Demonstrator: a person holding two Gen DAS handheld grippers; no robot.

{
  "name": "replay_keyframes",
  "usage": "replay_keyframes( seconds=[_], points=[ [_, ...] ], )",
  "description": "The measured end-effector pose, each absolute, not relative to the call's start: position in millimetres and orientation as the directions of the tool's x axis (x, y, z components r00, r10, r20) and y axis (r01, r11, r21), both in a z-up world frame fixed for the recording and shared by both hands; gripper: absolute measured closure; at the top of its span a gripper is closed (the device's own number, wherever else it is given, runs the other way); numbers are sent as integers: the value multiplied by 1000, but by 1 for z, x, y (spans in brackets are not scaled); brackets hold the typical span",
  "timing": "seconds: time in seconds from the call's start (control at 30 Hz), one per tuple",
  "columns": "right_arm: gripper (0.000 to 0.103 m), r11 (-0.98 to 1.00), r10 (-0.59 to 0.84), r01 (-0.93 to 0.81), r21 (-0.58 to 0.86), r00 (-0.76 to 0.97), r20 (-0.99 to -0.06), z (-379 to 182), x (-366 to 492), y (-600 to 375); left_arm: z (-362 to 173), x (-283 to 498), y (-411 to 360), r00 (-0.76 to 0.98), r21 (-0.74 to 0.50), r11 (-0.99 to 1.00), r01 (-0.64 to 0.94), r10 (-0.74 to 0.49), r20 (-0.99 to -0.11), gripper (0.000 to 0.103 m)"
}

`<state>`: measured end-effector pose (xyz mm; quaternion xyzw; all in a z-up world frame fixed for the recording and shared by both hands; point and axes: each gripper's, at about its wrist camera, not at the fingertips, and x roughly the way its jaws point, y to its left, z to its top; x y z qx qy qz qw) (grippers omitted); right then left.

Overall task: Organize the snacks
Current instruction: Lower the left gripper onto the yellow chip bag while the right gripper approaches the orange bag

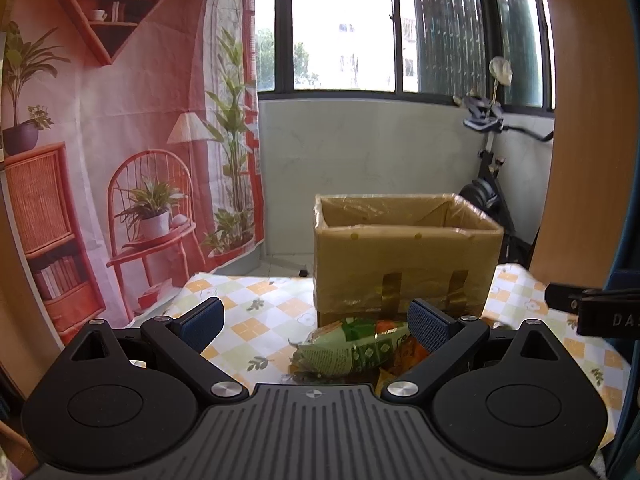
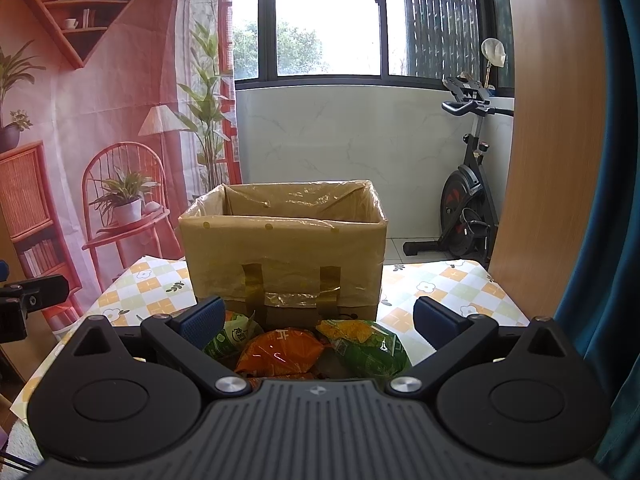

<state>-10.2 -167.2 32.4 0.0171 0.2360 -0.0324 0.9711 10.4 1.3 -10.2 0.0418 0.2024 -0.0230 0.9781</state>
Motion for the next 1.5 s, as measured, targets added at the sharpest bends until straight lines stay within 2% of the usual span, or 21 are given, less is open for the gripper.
replay_keyframes(
  seconds=[0.17, 0.4, 0.63, 0.83, 1.07, 1.27, 1.33, 1.4, 1.5],
  points=[
    [0, 998, -42, 61, 27, 883, -467, 24, -6, -172, -28, 24, 0, 887, 81, 991, 107, -59, -458, 4],
    [0, 996, -1, 50, 80, 852, -524, -7, 10, -184, -81, 64, 18, 783, -64, 988, 139, -149, -604, 4],
    [0, 991, 30, 49, 121, 816, -578, -47, 24, -188, -119, 75, 19, 741, -100, 975, 197, -215, -636, 4],
    [0, 983, 4, 106, 151, 806, -593, -67, 28, -196, -140, 71, -8, 741, -12, 957, 291, -233, -630, 5],
    [0, 983, 13, 105, 153, 786, -618, -74, 31, -197, -149, 66, -18, 697, -34, 924, 382, -312, -646, 7],
    [0, 986, 36, 68, 154, 807, -590, -74, 30, -194, -158, 73, -16, 653, -104, 918, 383, -349, -672, 10],
    [0, 987, 36, 63, 149, 812, -583, -74, 29, -193, -161, 76, -19, 634, -112, 907, 407, -369, -680, 13],
    [0, 987, 40, 60, 152, 812, -582, -75, 29, -193, -165, 85, -21, 585, -138, 890, 435, -396, -708, 24],
    [0, 986, 48, 53, 157, 815, -577, -76, 28, -192, -167, 93, -26, 583, -108, 890, 442, -378, -719, 26]
  ],
)
